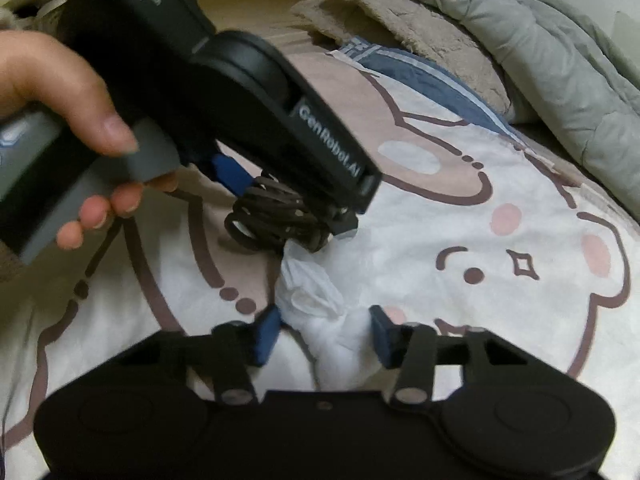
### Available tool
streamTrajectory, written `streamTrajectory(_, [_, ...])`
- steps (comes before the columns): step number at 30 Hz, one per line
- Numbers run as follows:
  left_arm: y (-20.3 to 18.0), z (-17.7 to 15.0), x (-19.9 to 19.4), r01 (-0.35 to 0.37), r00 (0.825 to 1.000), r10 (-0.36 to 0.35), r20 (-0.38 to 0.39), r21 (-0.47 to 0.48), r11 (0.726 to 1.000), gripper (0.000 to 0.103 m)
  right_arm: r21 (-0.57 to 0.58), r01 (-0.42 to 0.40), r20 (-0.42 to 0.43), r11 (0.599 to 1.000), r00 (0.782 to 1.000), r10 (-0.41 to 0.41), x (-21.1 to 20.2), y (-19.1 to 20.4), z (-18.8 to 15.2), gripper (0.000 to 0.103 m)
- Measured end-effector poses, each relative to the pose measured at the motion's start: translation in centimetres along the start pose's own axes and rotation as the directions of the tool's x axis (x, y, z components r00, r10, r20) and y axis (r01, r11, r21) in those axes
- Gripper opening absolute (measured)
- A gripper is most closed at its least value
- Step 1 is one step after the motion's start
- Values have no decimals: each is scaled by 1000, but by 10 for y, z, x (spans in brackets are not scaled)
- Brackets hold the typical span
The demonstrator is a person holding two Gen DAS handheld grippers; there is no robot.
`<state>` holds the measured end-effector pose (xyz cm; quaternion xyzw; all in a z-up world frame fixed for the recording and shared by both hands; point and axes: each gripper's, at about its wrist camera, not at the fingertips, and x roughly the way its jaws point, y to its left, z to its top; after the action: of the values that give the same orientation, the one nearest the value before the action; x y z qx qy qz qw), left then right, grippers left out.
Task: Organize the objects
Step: 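Close the left tool on the dark claw clip while the right tool grasps the white cloth bundle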
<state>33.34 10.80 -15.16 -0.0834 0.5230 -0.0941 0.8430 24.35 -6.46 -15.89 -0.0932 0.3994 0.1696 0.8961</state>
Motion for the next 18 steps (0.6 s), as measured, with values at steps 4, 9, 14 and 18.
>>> streamTrajectory(4, [-6, -3, -9, -9, 999, 7, 36, 52, 999, 71, 38, -7, -10, 999, 1000, 7, -22, -10, -4, 34])
streamTrajectory(9, [-19, -12, -24, 28, 999, -33, 41, 125, 992, 71, 100, 15, -16, 995, 1000, -14, -65, -28, -16, 34])
streamTrajectory(14, [-38, -37, -43, 63, 997, -70, 16, 260, 964, 71, 185, 46, -32, 982, 999, -41, -109, -40, -32, 34])
streamTrajectory(18, [-55, -64, -52, 78, 997, -71, -33, 407, 910, 71, 276, 59, -42, 959, 998, -50, -145, -47, -50, 34])
